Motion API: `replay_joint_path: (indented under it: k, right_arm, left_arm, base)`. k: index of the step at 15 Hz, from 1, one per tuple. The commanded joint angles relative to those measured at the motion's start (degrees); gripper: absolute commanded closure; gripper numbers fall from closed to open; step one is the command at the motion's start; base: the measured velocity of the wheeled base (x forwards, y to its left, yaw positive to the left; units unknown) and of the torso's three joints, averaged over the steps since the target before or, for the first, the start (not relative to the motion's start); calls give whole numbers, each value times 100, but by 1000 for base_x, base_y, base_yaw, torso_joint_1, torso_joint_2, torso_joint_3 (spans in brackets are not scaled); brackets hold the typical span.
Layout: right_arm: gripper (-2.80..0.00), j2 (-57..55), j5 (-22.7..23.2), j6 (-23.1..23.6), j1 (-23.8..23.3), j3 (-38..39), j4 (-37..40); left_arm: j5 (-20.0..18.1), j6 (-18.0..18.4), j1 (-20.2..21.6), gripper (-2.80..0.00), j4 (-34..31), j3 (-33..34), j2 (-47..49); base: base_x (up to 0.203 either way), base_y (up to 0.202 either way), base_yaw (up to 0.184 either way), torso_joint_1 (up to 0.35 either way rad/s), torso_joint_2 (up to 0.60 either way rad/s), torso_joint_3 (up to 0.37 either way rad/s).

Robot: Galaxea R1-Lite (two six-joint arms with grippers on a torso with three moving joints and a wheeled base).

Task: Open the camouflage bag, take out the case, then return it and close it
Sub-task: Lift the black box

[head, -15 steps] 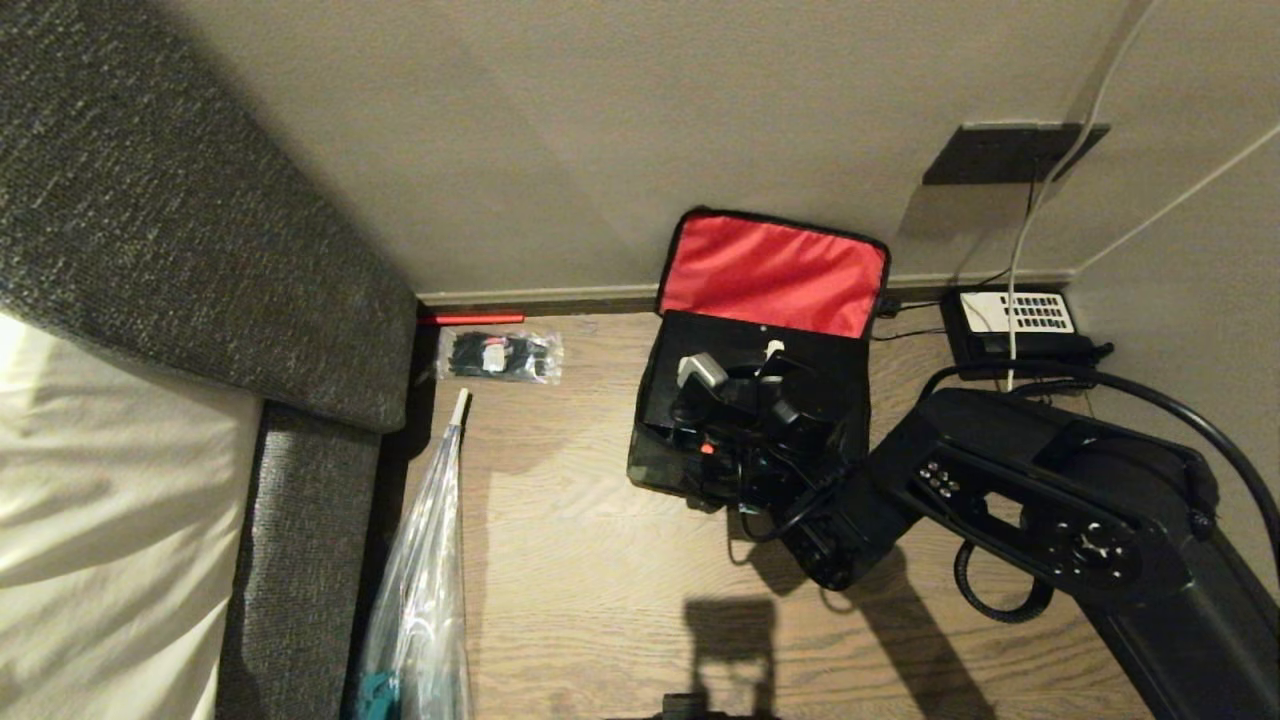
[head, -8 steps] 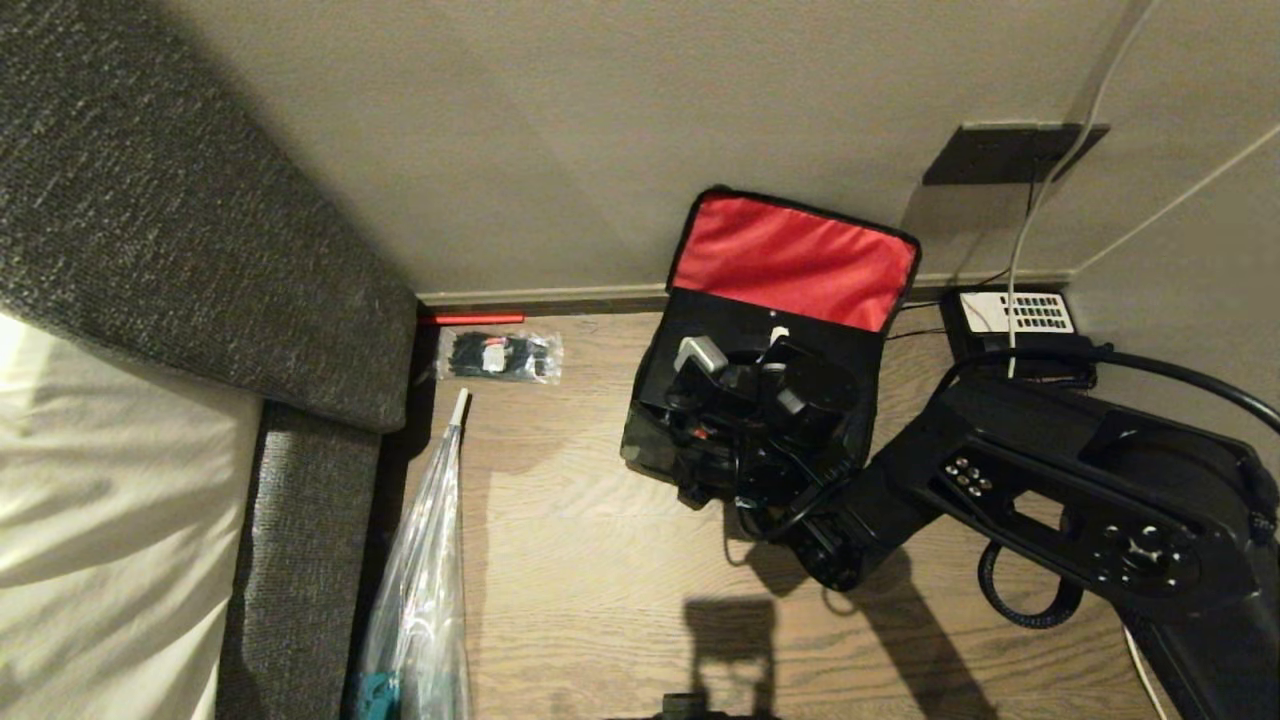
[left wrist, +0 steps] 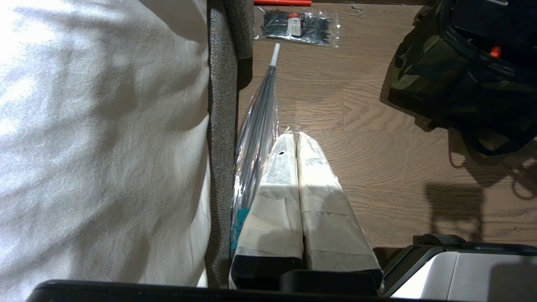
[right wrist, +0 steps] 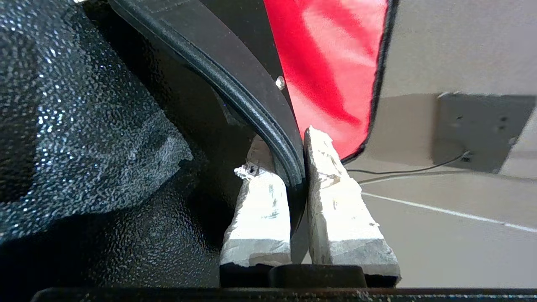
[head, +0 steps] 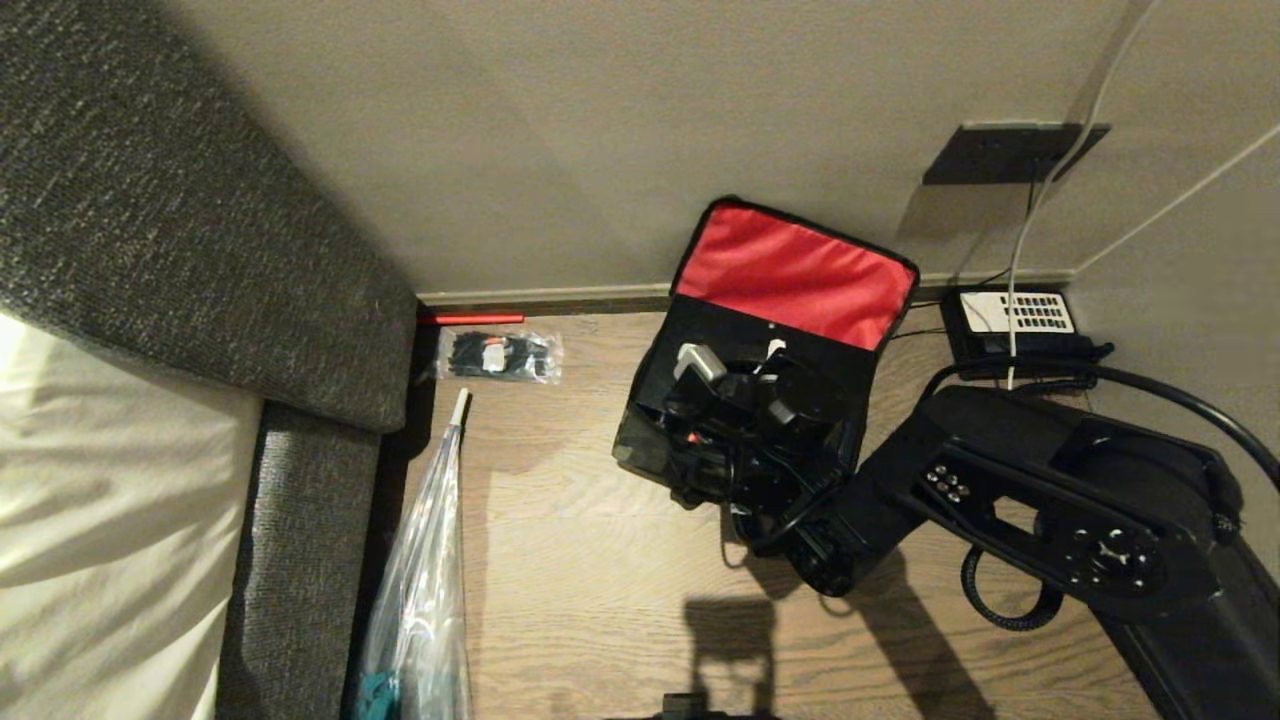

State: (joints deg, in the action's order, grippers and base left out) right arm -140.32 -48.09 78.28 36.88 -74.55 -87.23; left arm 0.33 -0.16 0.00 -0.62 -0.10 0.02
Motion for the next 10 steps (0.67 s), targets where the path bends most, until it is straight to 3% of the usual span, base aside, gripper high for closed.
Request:
replay_joint_path:
  k: [1, 10]
  right_arm:
    - [0, -265, -19, -22, -81, -68, -43]
    - [0, -742, 19, -76, -190, -495, -43]
  left_arm:
    - [2, -2, 0, 0, 1, 1, -11]
    - [2, -2, 0, 0, 1, 1, -11]
  base:
    - [0, 0, 0, 0, 0, 0]
    - [0, 0, 0, 0, 0, 0]
